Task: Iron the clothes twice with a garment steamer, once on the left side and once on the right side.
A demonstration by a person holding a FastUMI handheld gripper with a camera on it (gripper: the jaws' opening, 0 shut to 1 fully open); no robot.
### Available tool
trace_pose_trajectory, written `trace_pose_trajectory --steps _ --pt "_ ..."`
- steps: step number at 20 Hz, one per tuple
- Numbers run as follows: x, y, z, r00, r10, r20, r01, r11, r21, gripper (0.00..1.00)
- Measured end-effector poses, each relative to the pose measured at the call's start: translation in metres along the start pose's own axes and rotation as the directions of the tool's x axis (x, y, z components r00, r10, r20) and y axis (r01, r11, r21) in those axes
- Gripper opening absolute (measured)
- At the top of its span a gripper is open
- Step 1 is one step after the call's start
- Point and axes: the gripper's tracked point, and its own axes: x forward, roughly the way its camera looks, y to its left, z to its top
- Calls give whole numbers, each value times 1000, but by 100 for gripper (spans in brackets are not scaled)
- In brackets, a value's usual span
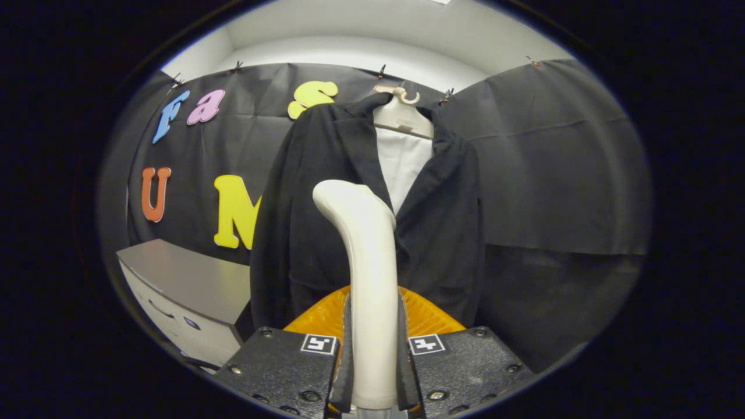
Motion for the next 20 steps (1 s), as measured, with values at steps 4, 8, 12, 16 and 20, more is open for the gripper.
trace_pose_trajectory --steps 4,8,12,16,20 --pt "-4 4 -31 999 -16 -52 14 1000 -22 32" --pt "-3 7 -67 993 -25 -119 21 999 -35 32" --pt "-2 9 -103 982 -33 -188 27 999 -36 32" --pt "0 13 -138 966 -44 -254 33 998 -47 32" --pt "-2 12 -175 946 -61 -318 45 997 -57 32"
